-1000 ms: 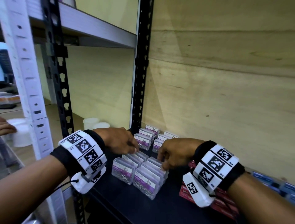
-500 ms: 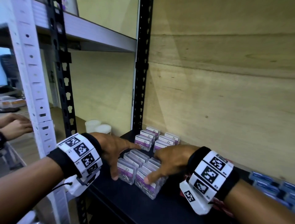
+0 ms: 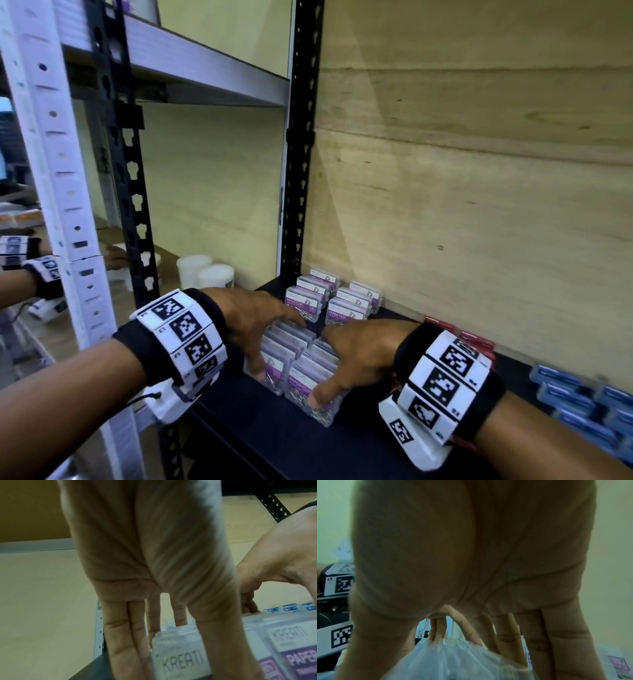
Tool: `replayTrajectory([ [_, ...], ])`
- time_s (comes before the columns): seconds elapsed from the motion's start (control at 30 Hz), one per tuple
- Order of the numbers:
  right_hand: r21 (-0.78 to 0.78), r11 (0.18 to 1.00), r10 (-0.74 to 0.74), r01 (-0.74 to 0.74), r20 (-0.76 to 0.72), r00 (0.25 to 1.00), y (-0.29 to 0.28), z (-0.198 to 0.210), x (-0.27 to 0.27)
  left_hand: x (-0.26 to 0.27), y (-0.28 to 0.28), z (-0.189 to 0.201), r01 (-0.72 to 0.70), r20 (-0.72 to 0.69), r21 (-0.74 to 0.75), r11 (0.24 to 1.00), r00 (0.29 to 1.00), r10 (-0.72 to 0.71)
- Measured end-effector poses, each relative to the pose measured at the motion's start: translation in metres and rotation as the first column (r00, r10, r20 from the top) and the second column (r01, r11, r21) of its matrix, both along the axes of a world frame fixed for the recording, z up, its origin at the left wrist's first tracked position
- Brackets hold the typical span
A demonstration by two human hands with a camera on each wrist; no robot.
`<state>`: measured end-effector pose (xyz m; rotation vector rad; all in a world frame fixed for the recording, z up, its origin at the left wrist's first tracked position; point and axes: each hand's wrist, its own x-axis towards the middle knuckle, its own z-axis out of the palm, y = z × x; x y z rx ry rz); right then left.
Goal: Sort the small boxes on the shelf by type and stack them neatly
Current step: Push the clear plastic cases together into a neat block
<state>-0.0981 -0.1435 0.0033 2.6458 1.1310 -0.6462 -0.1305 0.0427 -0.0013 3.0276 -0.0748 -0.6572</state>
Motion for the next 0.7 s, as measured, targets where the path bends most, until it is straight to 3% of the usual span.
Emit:
replayTrajectory([
  [0.43, 0.007, 1.000, -0.008, 0.008, -0.020, 1.000, 0.000, 0.000, 0.001, 0.001, 0.000, 0.001, -0.012, -0.012, -0.017, 1.000, 1.000, 0.011],
  [0.6, 0.054, 0.998, -0.010, 0.013, -0.042, 0.999, -0.007, 0.006, 0.012, -0.001, -0.001, 0.027, -0.103, -0.050, -0.015, 0.995, 0.994, 0.102],
  [0.7, 0.126, 0.992, -0.023, 0.021, 0.012, 1.000, -0.010, 0.015, 0.025, 0.005, 0.007, 0.039, -0.123, 0.026, -0.080, 0.989, 0.992, 0.125],
])
